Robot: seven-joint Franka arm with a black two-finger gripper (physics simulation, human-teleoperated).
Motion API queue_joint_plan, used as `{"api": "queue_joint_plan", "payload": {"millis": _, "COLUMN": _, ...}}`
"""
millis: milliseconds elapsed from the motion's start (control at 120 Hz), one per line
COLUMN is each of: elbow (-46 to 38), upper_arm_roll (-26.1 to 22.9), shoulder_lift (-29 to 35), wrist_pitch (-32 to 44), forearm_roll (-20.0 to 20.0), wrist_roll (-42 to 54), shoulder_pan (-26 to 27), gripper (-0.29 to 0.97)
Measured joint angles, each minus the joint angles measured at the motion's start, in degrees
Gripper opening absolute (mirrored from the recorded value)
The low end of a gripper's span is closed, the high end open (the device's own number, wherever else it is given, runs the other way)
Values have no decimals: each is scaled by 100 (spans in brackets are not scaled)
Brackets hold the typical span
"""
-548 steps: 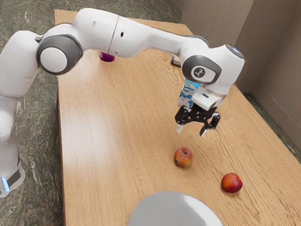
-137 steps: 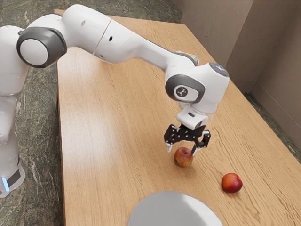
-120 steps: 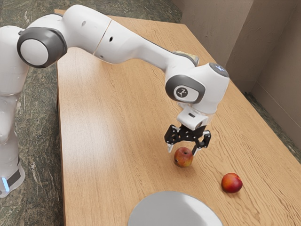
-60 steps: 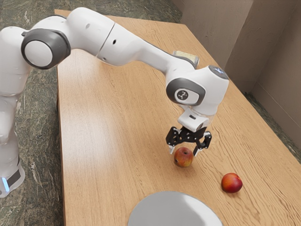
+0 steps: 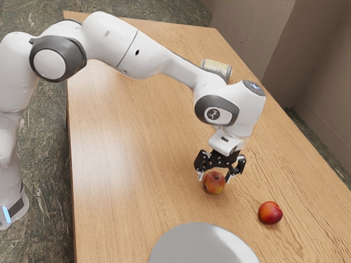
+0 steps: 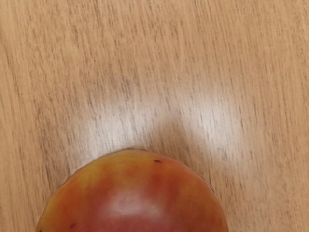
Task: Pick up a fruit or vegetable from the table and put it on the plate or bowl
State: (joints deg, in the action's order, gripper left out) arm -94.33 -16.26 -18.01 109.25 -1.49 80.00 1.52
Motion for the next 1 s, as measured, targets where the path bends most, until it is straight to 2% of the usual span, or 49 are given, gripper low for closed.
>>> {"api": "queue_joint_plan", "payload": {"millis": 733, "elbow": 0, "upper_arm_roll": 0, "shoulder_lift": -190, "wrist_pitch": 139, "forearm_roll": -29, "wrist_roll": -34, "shoulder_pan": 20, "gripper": 65}}
{"api": "queue_joint_plan", "payload": {"millis": 1000, "elbow": 8, "upper_arm_roll": 0, "shoulder_lift": -227, "wrist_pitch": 223, "forearm_roll": -26, "wrist_roll": -48, "shoulder_pan": -10, "gripper": 43}}
